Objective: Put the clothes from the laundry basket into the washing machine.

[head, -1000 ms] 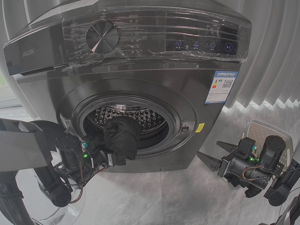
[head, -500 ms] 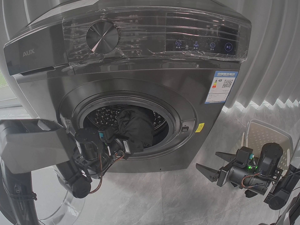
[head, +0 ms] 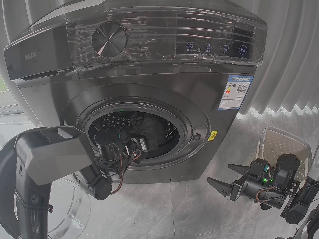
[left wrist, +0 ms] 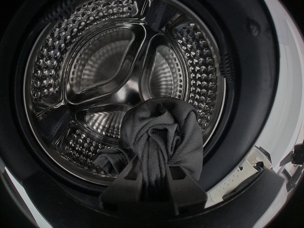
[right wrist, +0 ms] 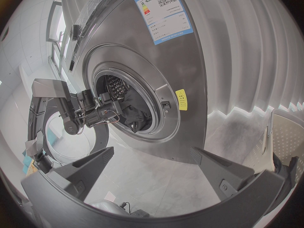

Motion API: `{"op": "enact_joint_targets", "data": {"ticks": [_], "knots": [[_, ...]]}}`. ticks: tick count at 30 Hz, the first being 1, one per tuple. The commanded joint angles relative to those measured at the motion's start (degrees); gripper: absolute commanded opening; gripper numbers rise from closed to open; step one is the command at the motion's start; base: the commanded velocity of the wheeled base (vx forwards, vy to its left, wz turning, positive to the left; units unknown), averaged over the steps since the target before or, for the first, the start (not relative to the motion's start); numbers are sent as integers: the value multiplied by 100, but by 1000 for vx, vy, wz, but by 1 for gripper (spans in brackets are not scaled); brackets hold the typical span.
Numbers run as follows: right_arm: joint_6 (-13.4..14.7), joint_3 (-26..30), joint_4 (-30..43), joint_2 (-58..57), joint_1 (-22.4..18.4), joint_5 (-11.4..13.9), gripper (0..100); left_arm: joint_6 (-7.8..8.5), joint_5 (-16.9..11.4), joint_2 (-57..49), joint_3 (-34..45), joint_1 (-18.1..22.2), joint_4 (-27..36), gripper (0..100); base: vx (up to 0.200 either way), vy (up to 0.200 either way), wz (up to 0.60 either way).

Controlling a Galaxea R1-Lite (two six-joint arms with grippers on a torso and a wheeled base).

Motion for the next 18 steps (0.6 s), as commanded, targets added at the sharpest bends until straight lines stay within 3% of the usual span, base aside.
{"op": "enact_joint_targets", "data": {"ticks": [1, 10, 18], "knots": [[1, 25, -1, 17, 16, 2, 100, -2, 24, 352, -519, 115, 170, 0, 0, 0, 0], [-8, 25, -1, 26, 25, 2, 100, -11, 24, 440, -1020, 220, 618, 0, 0, 0, 0], [1, 34, -1, 26, 131, 2, 100, -292, 112, 756, -2241, 300, 1497, 0, 0, 0, 0]]}}
